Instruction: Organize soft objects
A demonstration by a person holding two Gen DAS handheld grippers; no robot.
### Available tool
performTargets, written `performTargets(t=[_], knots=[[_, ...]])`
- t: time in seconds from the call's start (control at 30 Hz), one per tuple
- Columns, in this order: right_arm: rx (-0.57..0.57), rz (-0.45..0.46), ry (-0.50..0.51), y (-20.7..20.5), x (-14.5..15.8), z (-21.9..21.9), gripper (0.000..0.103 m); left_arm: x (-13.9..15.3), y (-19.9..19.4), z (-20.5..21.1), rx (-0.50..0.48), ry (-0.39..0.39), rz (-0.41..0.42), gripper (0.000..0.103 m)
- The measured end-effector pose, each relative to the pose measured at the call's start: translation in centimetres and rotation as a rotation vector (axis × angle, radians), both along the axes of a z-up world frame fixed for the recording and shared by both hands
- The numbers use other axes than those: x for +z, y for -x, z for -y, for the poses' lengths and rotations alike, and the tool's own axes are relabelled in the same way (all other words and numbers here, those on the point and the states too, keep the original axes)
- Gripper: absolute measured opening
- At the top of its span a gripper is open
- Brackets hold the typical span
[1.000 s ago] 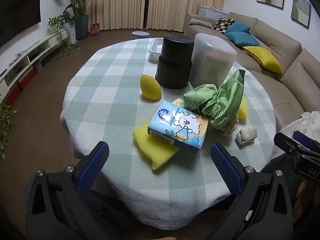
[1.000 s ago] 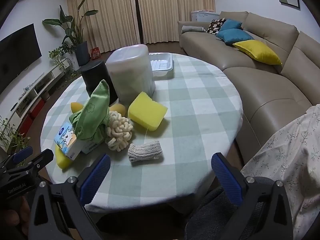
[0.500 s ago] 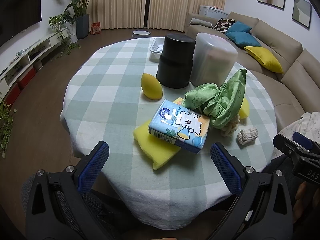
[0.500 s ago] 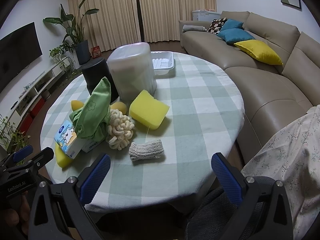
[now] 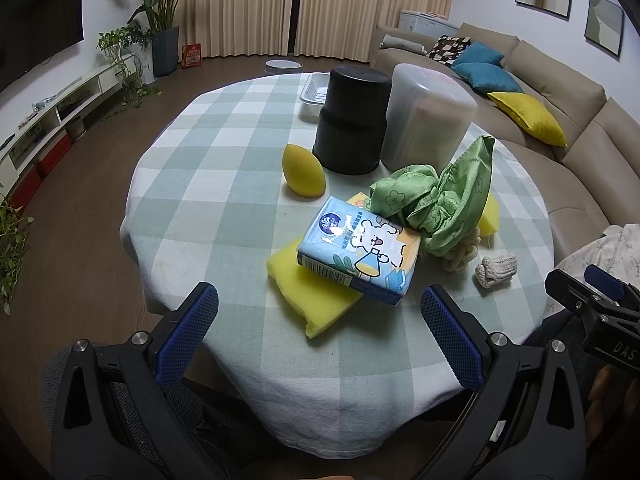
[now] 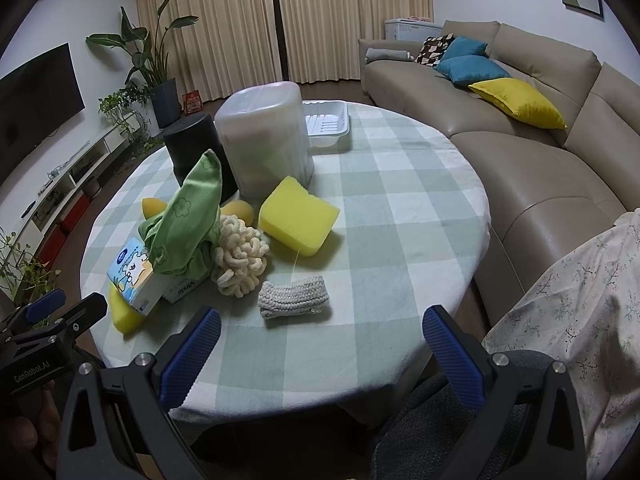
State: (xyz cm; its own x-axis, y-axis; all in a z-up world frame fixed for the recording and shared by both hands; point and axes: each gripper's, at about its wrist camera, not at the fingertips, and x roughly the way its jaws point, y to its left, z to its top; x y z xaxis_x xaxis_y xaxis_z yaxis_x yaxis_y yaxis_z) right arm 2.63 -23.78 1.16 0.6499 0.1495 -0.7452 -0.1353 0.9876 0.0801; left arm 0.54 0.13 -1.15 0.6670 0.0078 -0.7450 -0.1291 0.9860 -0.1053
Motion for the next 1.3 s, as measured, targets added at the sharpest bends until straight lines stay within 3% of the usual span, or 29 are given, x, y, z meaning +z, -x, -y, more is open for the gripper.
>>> performTargets(t=[1.3], knots=[[0.001, -0.004, 0.002, 0.07, -0.08, -0.08, 0.103, -0.02, -0.02, -0.03, 0.0, 0.0, -0.001, 0.103]])
